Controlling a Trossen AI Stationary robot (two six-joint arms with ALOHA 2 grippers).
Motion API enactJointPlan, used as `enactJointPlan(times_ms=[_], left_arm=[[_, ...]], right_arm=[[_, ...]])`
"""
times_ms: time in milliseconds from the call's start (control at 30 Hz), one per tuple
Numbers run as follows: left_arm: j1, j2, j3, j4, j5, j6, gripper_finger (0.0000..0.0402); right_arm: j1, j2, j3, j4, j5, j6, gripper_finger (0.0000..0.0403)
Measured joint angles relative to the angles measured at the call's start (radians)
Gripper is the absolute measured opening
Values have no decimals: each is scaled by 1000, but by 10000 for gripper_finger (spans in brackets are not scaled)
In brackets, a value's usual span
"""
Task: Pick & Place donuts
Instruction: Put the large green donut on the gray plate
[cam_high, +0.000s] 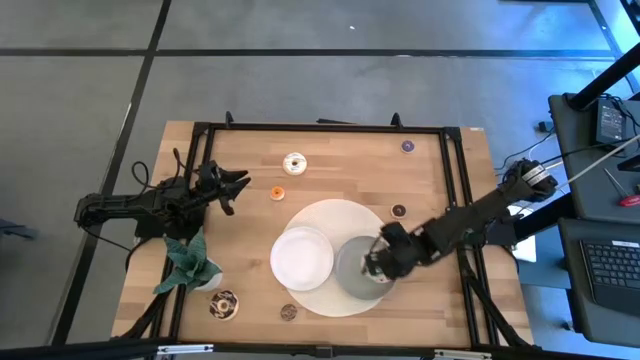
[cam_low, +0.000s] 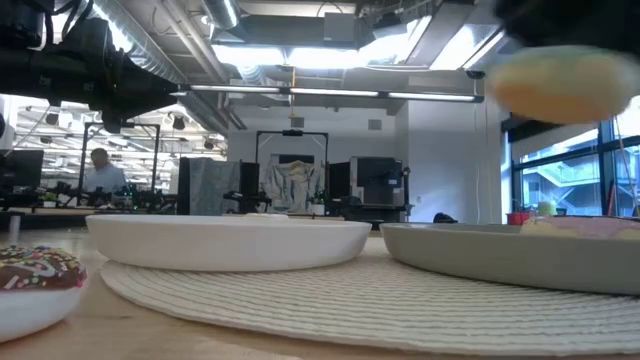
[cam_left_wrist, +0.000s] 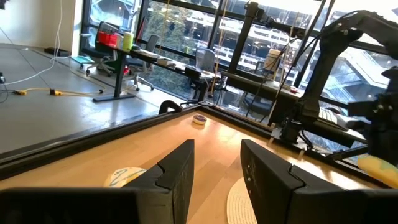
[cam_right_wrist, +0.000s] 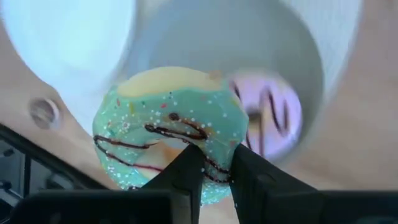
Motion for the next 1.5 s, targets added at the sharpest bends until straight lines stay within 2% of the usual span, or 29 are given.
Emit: enactJointPlan(times_ms=[167,367,533,733,1167,1500], left_arm=[[0,0,0,0,6,-2,127],[0,0,0,0,10,-2,127],[0,0,0,0,10,-1,127],[0,0,0,0,9,0,127],[0,0,0,0,9,0,127],[0,0,0,0,9,0,127]], right_arm=[[-103,49,0,78,-7,-176,71],[-148,151,0,221,-86,-304,71],[-150,229,0,233,-161,-308,71],[-151,284,0,235,-180,-305,71],[-166,293,0,311,-180,-305,72],[-166,293,0,305,-179,-308,82]])
